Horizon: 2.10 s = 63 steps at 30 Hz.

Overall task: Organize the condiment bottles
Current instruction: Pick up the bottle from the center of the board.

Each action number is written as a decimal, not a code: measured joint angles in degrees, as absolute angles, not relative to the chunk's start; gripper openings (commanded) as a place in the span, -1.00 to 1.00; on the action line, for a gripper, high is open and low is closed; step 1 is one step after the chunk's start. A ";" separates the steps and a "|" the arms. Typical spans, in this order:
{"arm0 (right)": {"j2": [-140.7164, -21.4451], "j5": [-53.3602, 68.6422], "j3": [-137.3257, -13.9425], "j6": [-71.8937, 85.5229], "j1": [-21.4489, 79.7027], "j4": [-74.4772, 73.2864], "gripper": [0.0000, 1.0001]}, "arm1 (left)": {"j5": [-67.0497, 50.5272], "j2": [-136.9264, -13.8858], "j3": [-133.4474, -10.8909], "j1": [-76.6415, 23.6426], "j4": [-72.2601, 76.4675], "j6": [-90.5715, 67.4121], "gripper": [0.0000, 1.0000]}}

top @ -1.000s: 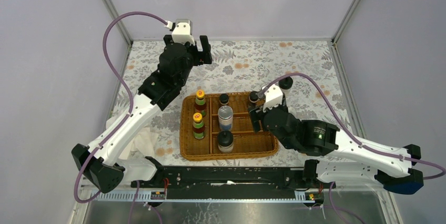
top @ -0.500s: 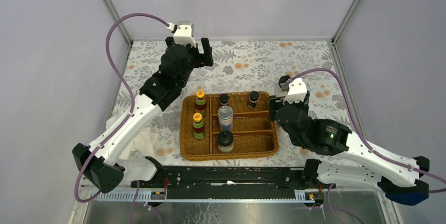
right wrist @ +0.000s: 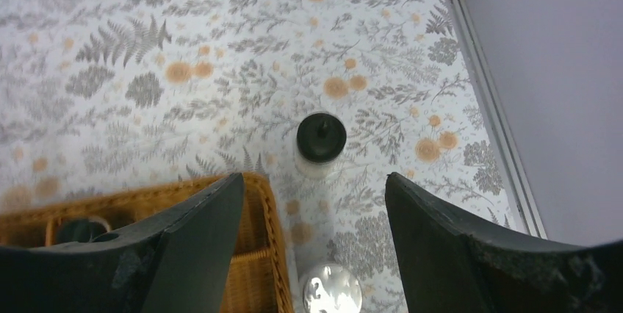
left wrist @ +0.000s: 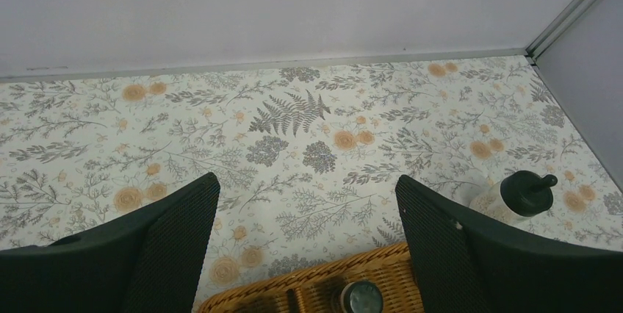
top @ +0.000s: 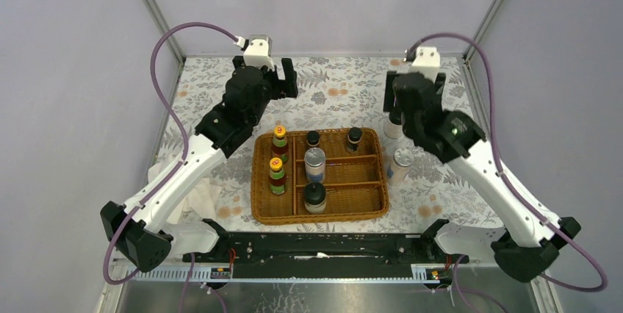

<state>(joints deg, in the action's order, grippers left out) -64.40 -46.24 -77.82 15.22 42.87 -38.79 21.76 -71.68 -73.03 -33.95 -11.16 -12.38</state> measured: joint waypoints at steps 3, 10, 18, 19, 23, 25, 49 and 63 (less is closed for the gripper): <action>-69.38 -42.94 -84.01 14.31 36.71 -38.74 0.54 | 21.54 -71.13 -72.58 -33.95 -11.16 -12.58 0.89; -81.08 -33.87 -94.96 15.77 28.14 -40.88 0.53 | 20.45 -70.57 -71.07 -33.95 -11.07 -13.47 0.89; -85.17 -28.53 -94.94 18.57 22.94 -42.98 0.53 | 19.40 -70.50 -69.28 -33.95 -11.05 -14.17 0.89; -84.55 -27.40 -94.11 19.05 22.50 -43.00 0.55 | 19.31 -70.50 -69.28 -33.95 -11.05 -14.28 0.89; -82.48 -24.10 -91.88 20.84 20.14 -43.03 0.60 | 19.00 -70.30 -69.14 -33.95 -11.03 -14.68 0.89; -82.06 -22.90 -91.07 21.82 18.94 -43.00 0.63 | 18.96 -70.15 -68.99 -33.95 -11.03 -14.74 0.89; -69.25 -17.23 -74.78 30.57 17.54 -44.77 0.58 | 18.33 -69.43 -67.94 -33.95 -10.87 -14.90 0.89; -49.50 -9.72 -65.28 28.88 17.56 -52.38 0.60 | 17.17 -69.43 -67.94 -33.95 -10.87 -14.87 0.89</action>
<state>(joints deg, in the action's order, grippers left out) -49.50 -9.72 -65.28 28.88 17.56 -52.38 17.17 -69.43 -67.94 -33.95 -10.87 -14.87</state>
